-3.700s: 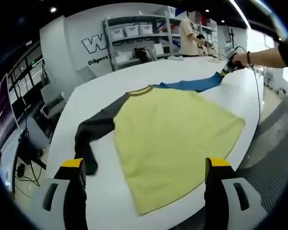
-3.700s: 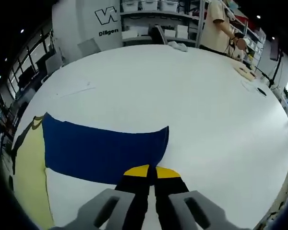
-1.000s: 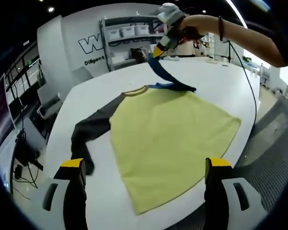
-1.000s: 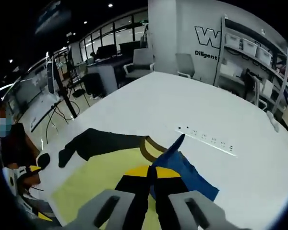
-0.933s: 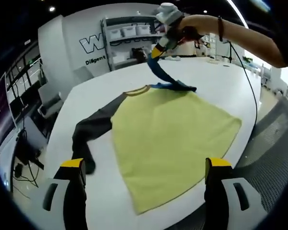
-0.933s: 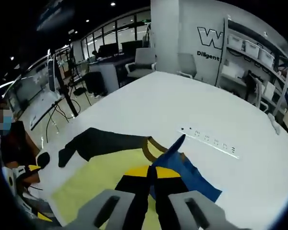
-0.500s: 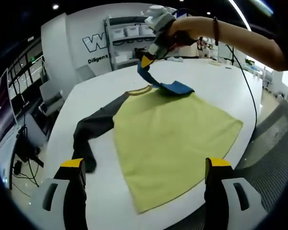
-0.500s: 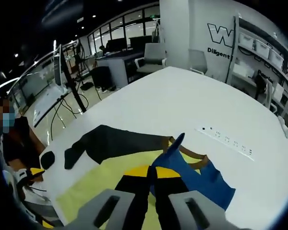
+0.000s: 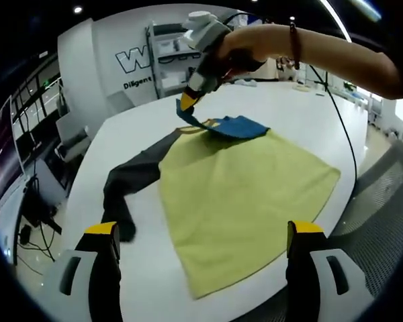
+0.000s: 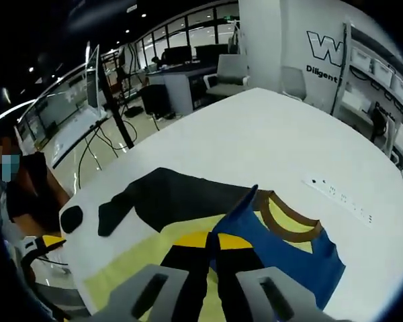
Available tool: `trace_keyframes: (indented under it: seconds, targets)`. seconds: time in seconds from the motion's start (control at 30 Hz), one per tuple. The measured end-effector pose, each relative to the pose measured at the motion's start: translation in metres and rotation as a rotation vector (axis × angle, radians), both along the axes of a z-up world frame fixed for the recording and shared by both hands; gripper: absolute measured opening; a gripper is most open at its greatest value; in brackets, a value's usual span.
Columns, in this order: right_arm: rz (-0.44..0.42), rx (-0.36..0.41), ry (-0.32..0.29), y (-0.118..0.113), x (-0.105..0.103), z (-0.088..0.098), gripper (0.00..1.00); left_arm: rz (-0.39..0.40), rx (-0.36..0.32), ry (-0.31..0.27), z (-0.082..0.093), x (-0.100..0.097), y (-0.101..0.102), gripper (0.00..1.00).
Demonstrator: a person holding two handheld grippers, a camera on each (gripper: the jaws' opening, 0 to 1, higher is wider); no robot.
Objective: Fold the garment on the visible template until the final outline fits inside the template.
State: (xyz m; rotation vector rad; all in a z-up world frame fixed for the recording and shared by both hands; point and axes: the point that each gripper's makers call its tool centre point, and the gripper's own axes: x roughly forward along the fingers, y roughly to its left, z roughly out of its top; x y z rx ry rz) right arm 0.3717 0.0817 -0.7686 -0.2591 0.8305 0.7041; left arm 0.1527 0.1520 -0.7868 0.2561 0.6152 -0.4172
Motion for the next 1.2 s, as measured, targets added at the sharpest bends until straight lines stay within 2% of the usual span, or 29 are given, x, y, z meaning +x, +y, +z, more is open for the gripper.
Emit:
trace_keyframes:
  seconds: [0.43, 0.73, 0.87, 1.1, 1.2]
  targets:
    - [0.055, -0.037, 0.05, 0.025, -0.003, -0.045, 0.0, -0.012, 0.006, 0.005, -0.002, 0.0, -0.002, 0.99]
    - [0.082, -0.047, 0.086, 0.036, -0.002, -0.068, 0.0, -0.015, 0.015, 0.008, -0.003, 0.0, -0.001, 0.99]
    - [0.073, -0.033, 0.114, 0.038, -0.003, -0.077, 0.0, 0.001, 0.018, 0.014, -0.004, 0.001, 0.002, 0.99]
    - [0.078, -0.029, 0.125, 0.039, -0.005, -0.088, 0.0, 0.0, 0.033, 0.018, -0.005, 0.001, 0.003, 0.99]
    - [0.05, 0.032, 0.138, 0.045, -0.005, -0.085, 0.0, 0.004, 0.041, 0.024, -0.006, 0.0, 0.004, 0.99]
